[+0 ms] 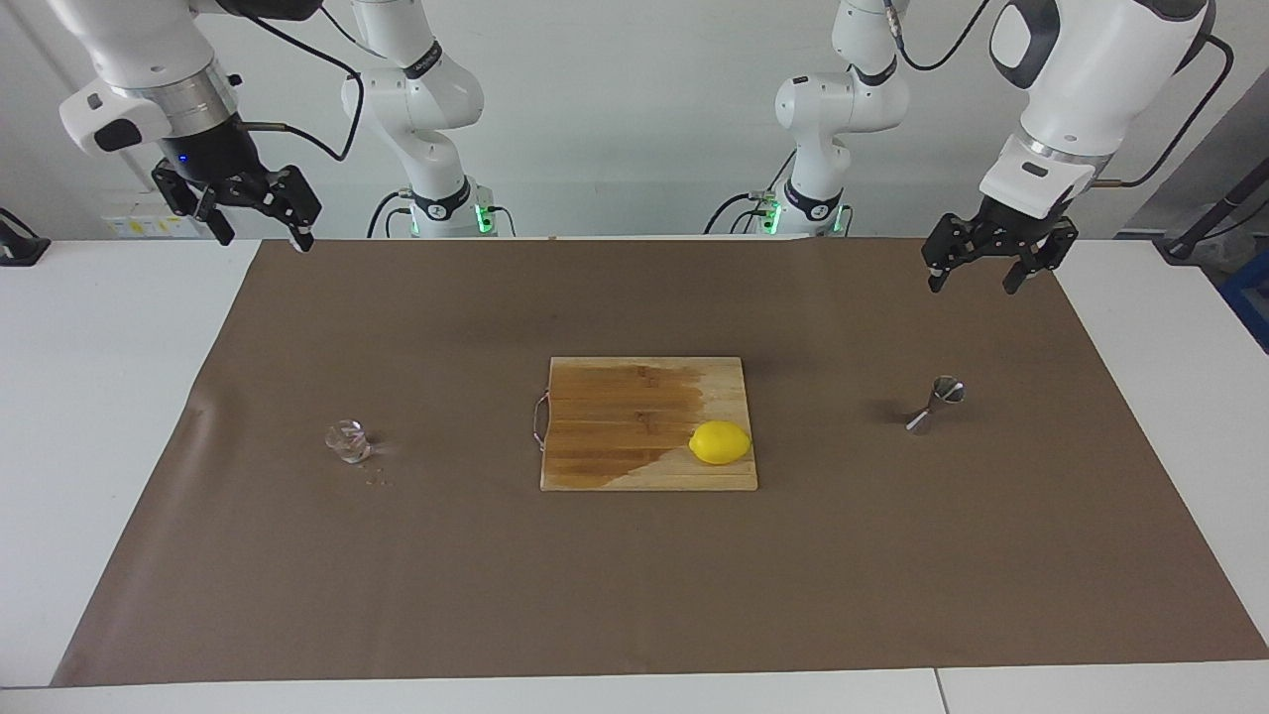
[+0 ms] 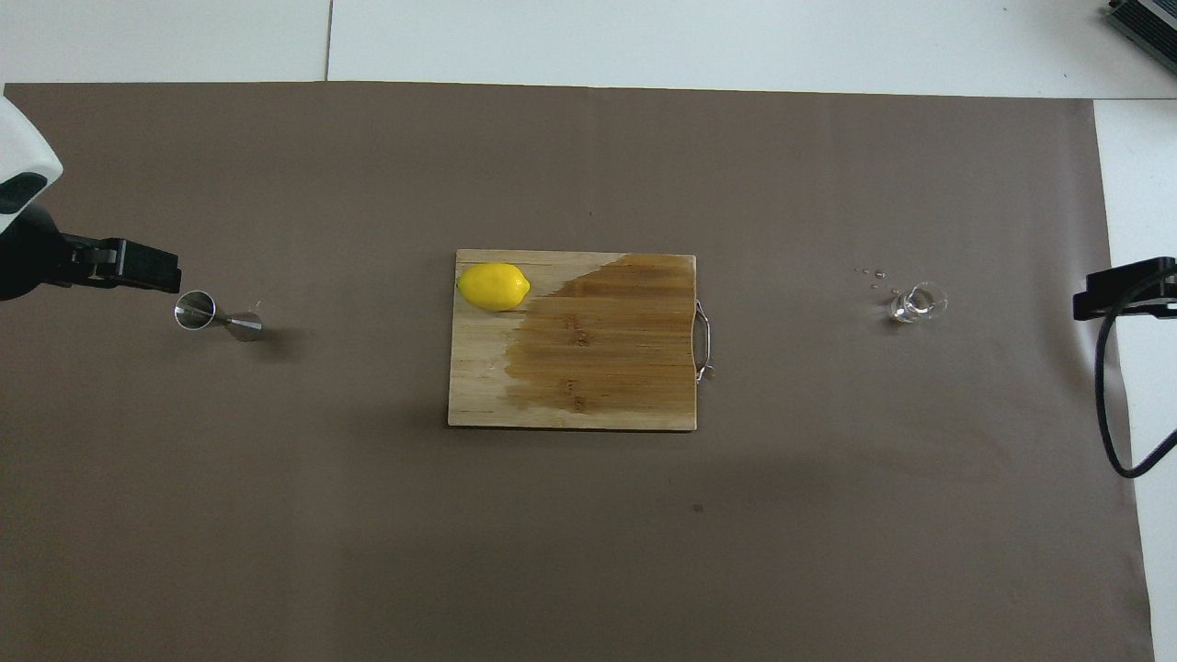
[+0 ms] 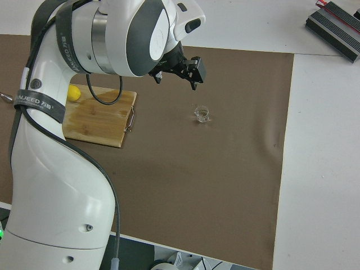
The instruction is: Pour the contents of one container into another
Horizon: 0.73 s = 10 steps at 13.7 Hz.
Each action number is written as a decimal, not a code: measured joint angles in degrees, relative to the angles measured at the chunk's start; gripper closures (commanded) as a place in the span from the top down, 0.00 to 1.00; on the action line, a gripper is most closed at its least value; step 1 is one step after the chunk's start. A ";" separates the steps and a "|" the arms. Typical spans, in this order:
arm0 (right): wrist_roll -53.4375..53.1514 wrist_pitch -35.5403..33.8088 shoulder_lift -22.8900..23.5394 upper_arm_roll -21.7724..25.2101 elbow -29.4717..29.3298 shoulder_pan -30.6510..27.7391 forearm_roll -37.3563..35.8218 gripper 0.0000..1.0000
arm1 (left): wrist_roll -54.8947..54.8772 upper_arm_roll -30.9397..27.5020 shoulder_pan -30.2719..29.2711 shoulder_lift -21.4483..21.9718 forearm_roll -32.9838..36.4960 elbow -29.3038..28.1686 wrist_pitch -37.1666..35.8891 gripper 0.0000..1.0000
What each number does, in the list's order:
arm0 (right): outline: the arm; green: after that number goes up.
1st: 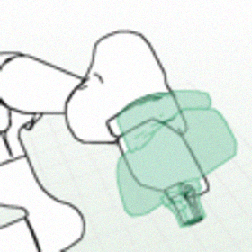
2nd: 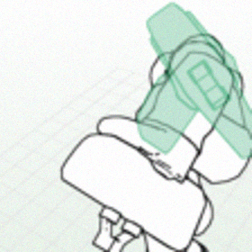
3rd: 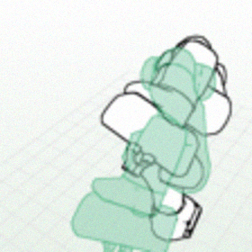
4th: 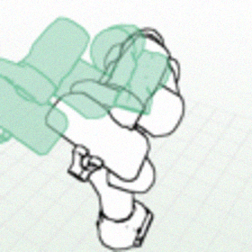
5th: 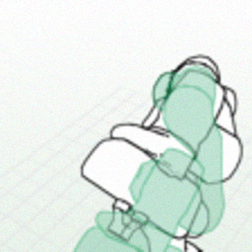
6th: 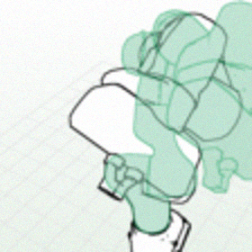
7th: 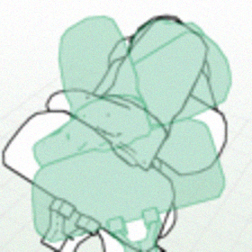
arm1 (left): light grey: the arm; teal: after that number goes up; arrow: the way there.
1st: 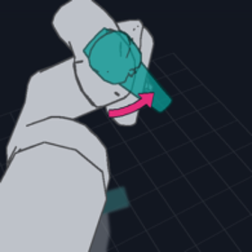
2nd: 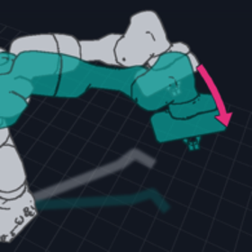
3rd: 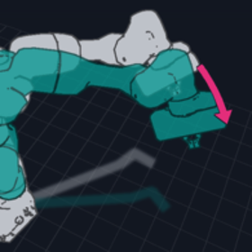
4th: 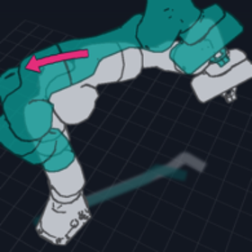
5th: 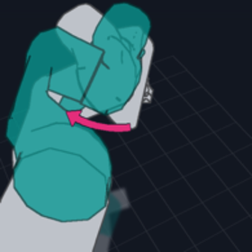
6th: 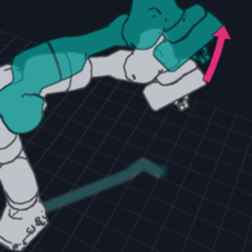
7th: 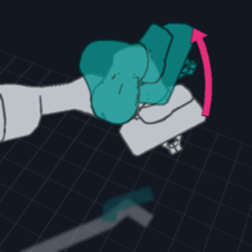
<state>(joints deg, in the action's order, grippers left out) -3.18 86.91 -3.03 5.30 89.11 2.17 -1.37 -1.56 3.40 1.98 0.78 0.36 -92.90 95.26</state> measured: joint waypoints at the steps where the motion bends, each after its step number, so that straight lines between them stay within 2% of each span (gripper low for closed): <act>1: 0.00 0.00 0.00 0.00 0.00 0.00 0.00 1.00 | 0.00 0.00 0.00 0.01 0.00 0.00 -0.42 1.00; 10: 0.00 0.00 0.00 0.00 0.01 0.00 0.00 1.00 | 0.00 0.01 0.00 0.14 0.00 0.00 -0.85 1.00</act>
<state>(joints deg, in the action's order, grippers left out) -3.18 86.91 -3.03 5.30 89.13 2.17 -1.37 -1.56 3.41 1.98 0.92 0.36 -92.91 94.42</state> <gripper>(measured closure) 0.000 0.000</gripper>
